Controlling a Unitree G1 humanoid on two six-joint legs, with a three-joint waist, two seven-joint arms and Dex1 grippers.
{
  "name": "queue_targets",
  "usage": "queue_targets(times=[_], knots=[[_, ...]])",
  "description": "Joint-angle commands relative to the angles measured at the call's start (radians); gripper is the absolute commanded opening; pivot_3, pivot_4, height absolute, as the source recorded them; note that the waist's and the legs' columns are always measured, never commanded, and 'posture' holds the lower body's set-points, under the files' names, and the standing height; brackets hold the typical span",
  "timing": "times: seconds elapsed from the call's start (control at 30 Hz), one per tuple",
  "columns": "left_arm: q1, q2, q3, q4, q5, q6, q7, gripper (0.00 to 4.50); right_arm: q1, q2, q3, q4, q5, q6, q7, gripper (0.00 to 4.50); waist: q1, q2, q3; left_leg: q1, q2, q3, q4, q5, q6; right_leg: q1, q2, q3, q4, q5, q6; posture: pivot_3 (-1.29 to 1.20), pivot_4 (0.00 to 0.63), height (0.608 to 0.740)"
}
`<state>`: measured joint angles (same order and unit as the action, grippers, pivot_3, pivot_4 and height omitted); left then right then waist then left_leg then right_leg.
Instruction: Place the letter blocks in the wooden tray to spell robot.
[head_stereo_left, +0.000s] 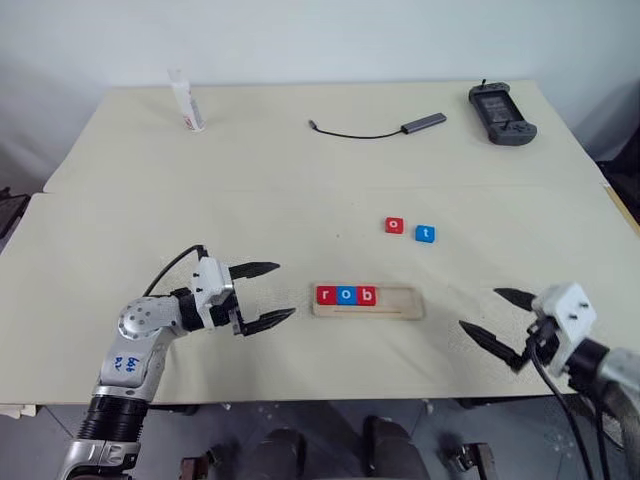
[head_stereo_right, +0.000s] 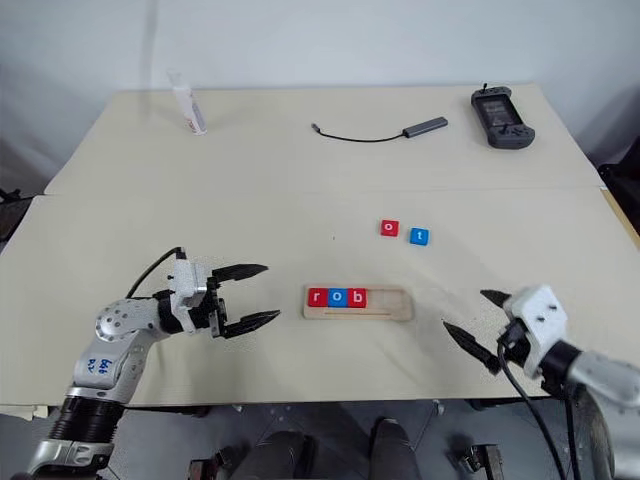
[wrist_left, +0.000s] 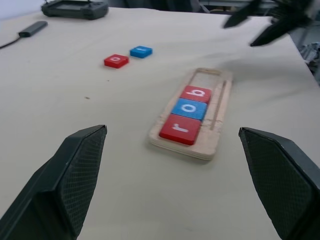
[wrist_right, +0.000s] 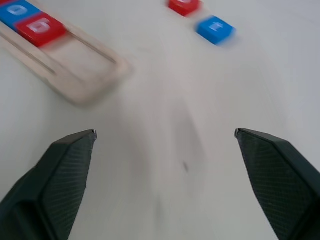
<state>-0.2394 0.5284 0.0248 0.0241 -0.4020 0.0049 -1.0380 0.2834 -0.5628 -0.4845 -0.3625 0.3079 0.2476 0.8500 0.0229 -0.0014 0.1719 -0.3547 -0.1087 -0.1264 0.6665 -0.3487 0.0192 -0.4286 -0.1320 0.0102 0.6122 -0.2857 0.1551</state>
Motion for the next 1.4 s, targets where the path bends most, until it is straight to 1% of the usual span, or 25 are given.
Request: queue_targets(times=[0.03, 0.07, 0.13, 0.23, 0.33, 0.4, 0.43, 0.5, 0.53, 0.6, 0.63, 0.7, 0.8, 0.83, 0.9, 1.1, 1.33, 1.4], knots=[[-0.023, 0.009, 0.012, 0.011, -0.004, -0.009, -0.014, 4.5, 0.027, 0.06, -0.077, 0.058, 0.018, -0.151, -0.054, 4.47, 0.0, 0.0, 0.0, 0.001, 0.0, 0.0, 0.0, 0.0, 0.0, 0.001, 0.0, 0.0, 0.0, 0.0, 0.0, 0.0, 0.15, 0.74], [-0.029, 0.011, 0.012, 0.018, -0.001, -0.012, -0.019, 4.5, 0.034, 0.07, -0.073, 0.077, 0.008, -0.191, -0.058, 4.47, 0.0, 0.0, 0.0, 0.001, 0.001, 0.0, 0.0, 0.0, 0.0, 0.001, 0.001, 0.0, 0.0, 0.0, 0.0, 0.0, 0.15, 0.74], [-0.038, 0.013, 0.013, 0.03, 0.001, -0.017, -0.023, 4.5, 0.031, 0.075, -0.052, 0.087, 0.006, -0.211, -0.066, 4.47, -0.002, 0.0, 0.0, 0.002, 0.001, 0.0, 0.0, 0.0, 0.0, 0.001, 0.001, 0.0, 0.0, 0.0, 0.0, 0.0, 0.15, 0.74], [-0.045, 0.014, 0.016, 0.039, 0.006, -0.022, -0.023, 4.5, -0.029, 0.074, -0.027, 0.076, 0.047, -0.179, -0.105, 4.47, -0.007, 0.001, 0.0, 0.002, 0.001, 0.0, 0.0, 0.0, -0.001, 0.001, 0.001, 0.001, 0.001, 0.0, 0.0, 0.0, 0.15, 0.74], [-0.04, 0.015, 0.018, 0.037, 0.008, -0.027, -0.025, 4.5, -0.165, 0.028, 0.034, 0.029, 0.104, -0.002, -0.153, 4.47, -0.018, 0.001, 0.0, 0.002, 0.001, 0.0, 0.0, 0.001, -0.001, 0.001, 0.001, 0.001, 0.001, 0.0, 0.0, 0.0, 0.15, 0.74], [-0.037, 0.012, 0.015, 0.033, 0.011, -0.028, -0.023, 4.5, -0.247, -0.023, 0.071, 0.013, 0.135, 0.177, -0.194, 4.47, -0.02, 0.001, -0.001, 0.002, 0.001, 0.0, 0.001, 0.001, -0.001, 0.0, 0.001, 0.001, 0.002, 0.0, 0.0, 0.0, 0.15, 0.74], [-0.035, 0.009, 0.014, 0.028, 0.011, -0.028, -0.02, 4.5, -0.305, -0.067, 0.103, 0.014, 0.139, 0.29, -0.212, 4.47, -0.02, 0.001, -0.001, 0.002, 0.001, -0.001, 0.0, 0.001, -0.001, 0.0, 0.001, 0.0, 0.002, 0.0, -0.001, 0.0, 0.15, 0.74], [-0.033, 0.001, 0.016, 0.015, 0.004, -0.021, -0.01, 4.5, -0.397, -0.143, 0.167, 0.017, 0.126, 0.421, -0.223, 4.47, -0.02, 0.001, -0.001, 0.001, 0.001, -0.001, 0.001, 0.001, -0.001, 0.0, 0.0, 0.0, 0.002, 0.0, -0.001, 0.0, 0.15, 0.74], [-0.035, -0.007, 0.019, 0.003, -0.006, -0.008, 0.001, 4.5, -0.452, -0.161, 0.187, 0.016, 0.151, 0.484, -0.224, 4.47, -0.018, 0.001, -0.001, 0.001, 0.0, -0.001, 0.001, 0.001, -0.001, 0.0, -0.001, 0.0, 0.002, 0.0, -0.001, 0.0, 0.15, 0.74], [-0.046, -0.024, 0.019, -0.018, -0.01, 0.007, 0.031, 4.5, -0.59, -0.173, 0.255, 0.058, 0.142, 0.599, -0.261, 4.47, -0.018, 0.001, -0.001, 0.0, 0.001, -0.003, 0.001, 0.001, -0.001, 0.0, 0.0, -0.001, 0.001, 0.0, -0.001, 0.0, 0.15, 0.74], [-0.049, -0.028, 0.018, -0.022, -0.005, 0.01, 0.04, 4.5, -0.631, -0.174, 0.274, 0.073, 0.136, 0.632, -0.272, 4.47, -0.018, 0.001, -0.001, 0.0, 0.001, -0.002, 0.001, 0.001, -0.001, 0.0, 0.0, -0.001, 0.001, 0.0, -0.001, 0.0, 0.15, 0.74], [-0.047, -0.037, 0.014, -0.019, 0.014, -0.006, 0.054, 4.5, -0.705, -0.157, 0.344, 0.117, 0.109, 0.642, -0.268, 4.47, -0.014, 0.001, -0.001, 0.0, 0.001, -0.003, 0.001, 0.001, -0.001, 0.0, 0.0, -0.002, 0.001, 0.0, -0.001, 0.0, 0.15, 0.74], [-0.038, -0.046, 0.011, -0.027, 0.021, -0.009, 0.071, 4.5, -0.769, -0.129, 0.402, 0.174, 0.081, 0.639, -0.285, 4.47, -0.014, 0.001, -0.001, -0.001, 0.001, -0.003, 0.0, 0.001, -0.001, 0.0, 0.0, -0.002, 0.001, 0.0, -0.001, 0.0, 0.15, 0.74], [-0.023, -0.046, 0.008, -0.042, 0.024, -0.01, 0.076, 4.5, -0.806, -0.114, 0.444, 0.219, 0.031, 0.636, -0.324, 4.47, -0.014, 0.001, -0.001, -0.001, 0.001, -0.003, 0.0, 0.001, -0.001, 0.0, 0.0, -0.002, 0.002, 0.0, -0.001, 0.0, 0.15, 0.74], [0.0, -0.044, 0.006, -0.067, 0.025, -0.007, 0.085, 4.5, -0.849, -0.084, 0.475, 0.277, -0.022, 0.63, -0.383, 4.47, -0.021, 0.001, -0.001, -0.001, 0.0, -0.002, 0.0, 0.0, 0.0, -0.001, -0.001, -0.002, 0.003, 0.0, -0.001, 0.0, 0.15, 0.74], [0.034, -0.034, 0.016, -0.1, 0.02, 0.004, 0.108, 4.5, -0.881, -0.037, 0.468, 0.298, -0.036, 0.634, -0.401, 4.47, -0.023, 0.001, -0.001, -0.002, 0.0, -0.002, 0.0, 0.0, 0.0, -0.002, -0.001, -0.002, 0.003, 0.0, -0.001, 0.0, 0.15, 0.74], [0.042, -0.034, 0.013, -0.103, 0.017, 0.001, 0.114, 4.5, -0.901, 0.005, 0.447, 0.285, -0.009, 0.672, -0.398, 4.47, -0.024, 0.001, -0.001, -0.002, 0.0, -0.002, 0.0, 0.0, 0.0, -0.002, -0.001, -0.002, 0.004, 0.0, -0.001, 0.0, 0.15, 0.74], [0.043, -0.034, 0.013, -0.103, 0.017, 0.0, 0.114, 4.5, -0.915, 0.008, 0.461, 0.285, -0.024, 0.674, -0.405, 4.47, -0.024, 0.001, -0.001, -0.002, 0.0, -0.002, 0.0, 0.0, 0.0, -0.002, -0.001, -0.002, 0.004, 0.0, -0.001, 0.0, 0.15, 0.74]])
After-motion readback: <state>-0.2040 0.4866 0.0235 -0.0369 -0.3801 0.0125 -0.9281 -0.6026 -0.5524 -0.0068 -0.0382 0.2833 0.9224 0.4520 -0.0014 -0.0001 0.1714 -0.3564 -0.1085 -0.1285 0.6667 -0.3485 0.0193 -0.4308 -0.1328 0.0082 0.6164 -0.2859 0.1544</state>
